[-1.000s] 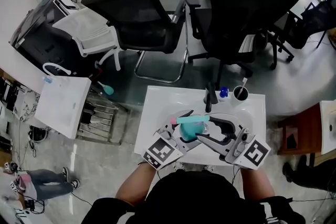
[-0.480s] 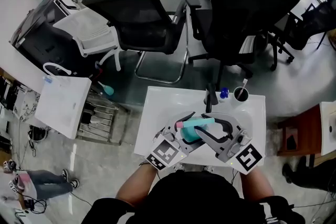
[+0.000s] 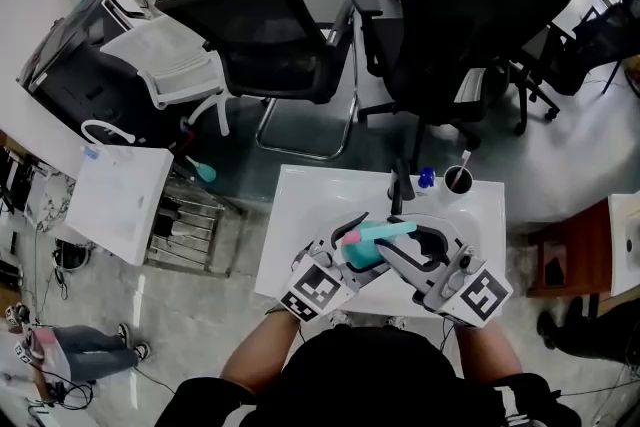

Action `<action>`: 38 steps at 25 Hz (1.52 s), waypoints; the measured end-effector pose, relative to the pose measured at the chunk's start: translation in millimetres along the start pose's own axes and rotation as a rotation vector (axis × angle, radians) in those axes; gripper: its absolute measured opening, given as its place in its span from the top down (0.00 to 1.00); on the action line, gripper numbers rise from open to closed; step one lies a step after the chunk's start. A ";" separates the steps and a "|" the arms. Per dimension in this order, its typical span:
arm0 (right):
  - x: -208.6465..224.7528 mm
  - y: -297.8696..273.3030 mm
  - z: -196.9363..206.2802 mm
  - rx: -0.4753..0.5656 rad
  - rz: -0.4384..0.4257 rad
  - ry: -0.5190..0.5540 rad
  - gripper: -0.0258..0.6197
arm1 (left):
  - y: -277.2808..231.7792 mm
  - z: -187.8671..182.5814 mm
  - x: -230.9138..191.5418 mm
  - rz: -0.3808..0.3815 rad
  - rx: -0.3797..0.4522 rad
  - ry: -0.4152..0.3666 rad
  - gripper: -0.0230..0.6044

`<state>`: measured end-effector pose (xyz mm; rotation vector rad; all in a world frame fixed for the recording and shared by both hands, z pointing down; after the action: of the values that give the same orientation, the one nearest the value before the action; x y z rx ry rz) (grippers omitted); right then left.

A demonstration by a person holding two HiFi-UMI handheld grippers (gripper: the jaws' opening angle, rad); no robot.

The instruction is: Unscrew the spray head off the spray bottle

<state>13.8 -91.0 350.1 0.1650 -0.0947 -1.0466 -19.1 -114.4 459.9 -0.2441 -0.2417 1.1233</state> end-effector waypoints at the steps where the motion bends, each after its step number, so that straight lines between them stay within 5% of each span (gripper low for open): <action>1: 1.1 0.8 -1.3 0.006 0.005 -0.008 0.75 | -0.5 2.3 -1.0 -0.005 -0.003 0.002 0.33; 18: 21.3 15.4 -58.7 0.246 0.053 -0.053 0.75 | -4.2 50.1 -15.1 -0.122 -0.109 -0.027 0.33; 29: 30.0 24.4 -78.4 0.294 0.087 0.000 0.75 | -8.5 84.0 -26.6 -0.165 -0.172 -0.008 0.33; 38: 42.3 36.4 -71.8 0.279 0.141 -0.001 0.75 | 1.0 73.8 -45.5 -0.270 -0.133 0.028 0.33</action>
<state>77.2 -103.3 286.1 0.4053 -0.2505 -0.8892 -61.7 -150.0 526.5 -0.3340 -0.3155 0.8369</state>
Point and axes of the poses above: the fingertips, and each gripper's own axes: y backward along the fingers, x to its right, z out of its underside, the point moved 3 cm from there along y, backward along the fingers
